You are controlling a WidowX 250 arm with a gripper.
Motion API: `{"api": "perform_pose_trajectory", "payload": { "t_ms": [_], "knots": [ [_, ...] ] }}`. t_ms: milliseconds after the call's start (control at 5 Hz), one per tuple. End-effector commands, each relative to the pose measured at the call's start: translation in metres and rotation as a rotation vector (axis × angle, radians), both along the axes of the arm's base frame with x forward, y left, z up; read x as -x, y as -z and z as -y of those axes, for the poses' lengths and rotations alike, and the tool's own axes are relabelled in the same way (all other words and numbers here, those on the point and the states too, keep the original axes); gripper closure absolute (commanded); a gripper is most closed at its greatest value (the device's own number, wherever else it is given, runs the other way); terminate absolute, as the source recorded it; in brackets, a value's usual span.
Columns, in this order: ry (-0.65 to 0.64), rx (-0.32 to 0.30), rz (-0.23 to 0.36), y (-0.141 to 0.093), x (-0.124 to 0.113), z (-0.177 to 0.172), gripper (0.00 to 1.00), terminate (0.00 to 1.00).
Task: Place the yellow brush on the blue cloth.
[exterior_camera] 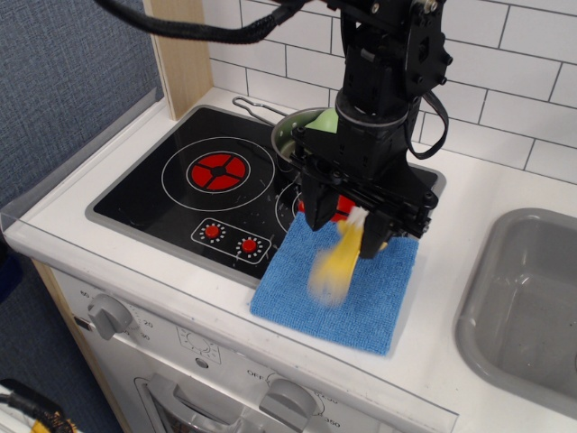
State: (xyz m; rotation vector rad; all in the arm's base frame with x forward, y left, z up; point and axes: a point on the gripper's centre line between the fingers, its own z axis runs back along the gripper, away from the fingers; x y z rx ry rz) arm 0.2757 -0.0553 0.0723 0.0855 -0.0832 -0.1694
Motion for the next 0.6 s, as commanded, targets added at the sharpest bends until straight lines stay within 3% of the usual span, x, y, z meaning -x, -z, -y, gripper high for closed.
{"api": "perform_pose_trajectory", "payload": {
  "t_ms": [0, 400],
  "knots": [
    [-0.011, 0.024, 0.026, -0.0116, 0.009, -0.0059, 0.0, 0.0],
    [0.002, 0.016, 0.037, -0.0131, 0.0081, -0.0077, 0.0, 0.0]
  ]
}}
